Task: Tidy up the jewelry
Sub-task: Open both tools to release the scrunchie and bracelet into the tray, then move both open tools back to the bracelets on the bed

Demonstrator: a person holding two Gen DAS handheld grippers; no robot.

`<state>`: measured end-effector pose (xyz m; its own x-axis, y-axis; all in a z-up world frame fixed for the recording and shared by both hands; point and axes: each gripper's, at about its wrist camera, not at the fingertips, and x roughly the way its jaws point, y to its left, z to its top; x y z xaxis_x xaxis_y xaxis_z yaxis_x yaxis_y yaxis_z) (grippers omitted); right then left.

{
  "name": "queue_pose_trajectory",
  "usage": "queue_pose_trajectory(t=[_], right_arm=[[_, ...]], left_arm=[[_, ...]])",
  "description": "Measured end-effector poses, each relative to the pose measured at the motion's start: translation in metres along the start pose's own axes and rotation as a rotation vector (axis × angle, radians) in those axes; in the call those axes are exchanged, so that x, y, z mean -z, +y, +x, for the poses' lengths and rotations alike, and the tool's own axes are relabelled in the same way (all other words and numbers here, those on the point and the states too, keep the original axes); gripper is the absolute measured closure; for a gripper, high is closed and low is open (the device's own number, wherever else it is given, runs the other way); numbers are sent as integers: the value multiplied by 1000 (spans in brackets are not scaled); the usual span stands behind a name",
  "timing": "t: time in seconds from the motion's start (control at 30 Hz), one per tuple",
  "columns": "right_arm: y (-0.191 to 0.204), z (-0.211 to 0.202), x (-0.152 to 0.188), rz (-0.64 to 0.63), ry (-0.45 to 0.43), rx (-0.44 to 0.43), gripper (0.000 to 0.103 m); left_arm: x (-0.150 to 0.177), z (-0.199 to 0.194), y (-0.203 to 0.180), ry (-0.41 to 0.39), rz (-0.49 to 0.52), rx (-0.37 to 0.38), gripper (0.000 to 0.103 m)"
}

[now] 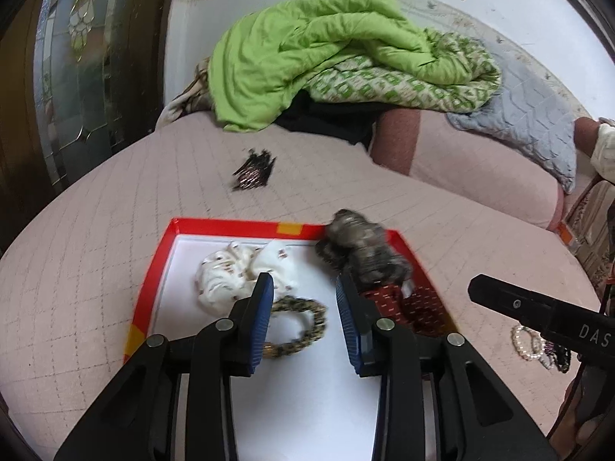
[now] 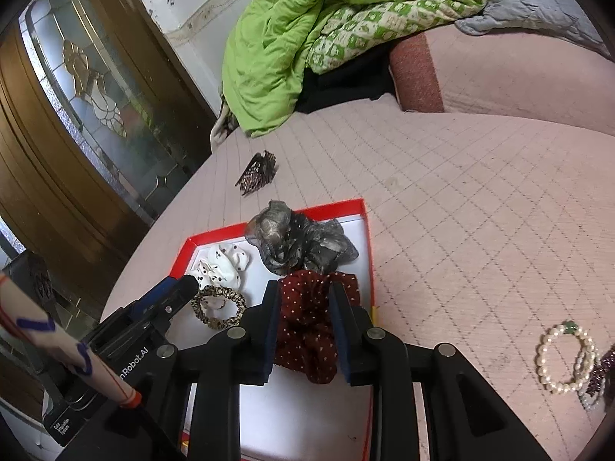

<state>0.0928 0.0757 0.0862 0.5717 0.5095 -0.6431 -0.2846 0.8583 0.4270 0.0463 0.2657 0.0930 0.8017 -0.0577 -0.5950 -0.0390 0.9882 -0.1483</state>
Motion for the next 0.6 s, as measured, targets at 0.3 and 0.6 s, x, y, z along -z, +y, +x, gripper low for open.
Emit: queue_pose_trajectory(t=[0.3, 0.6], right_arm=[[-32, -57, 4, 20, -66, 18, 74], [-131, -146, 27, 153, -132, 160, 71]], left_arm=[[5, -23, -49, -72, 87, 103, 69], [26, -27, -114, -19, 191, 259, 68]])
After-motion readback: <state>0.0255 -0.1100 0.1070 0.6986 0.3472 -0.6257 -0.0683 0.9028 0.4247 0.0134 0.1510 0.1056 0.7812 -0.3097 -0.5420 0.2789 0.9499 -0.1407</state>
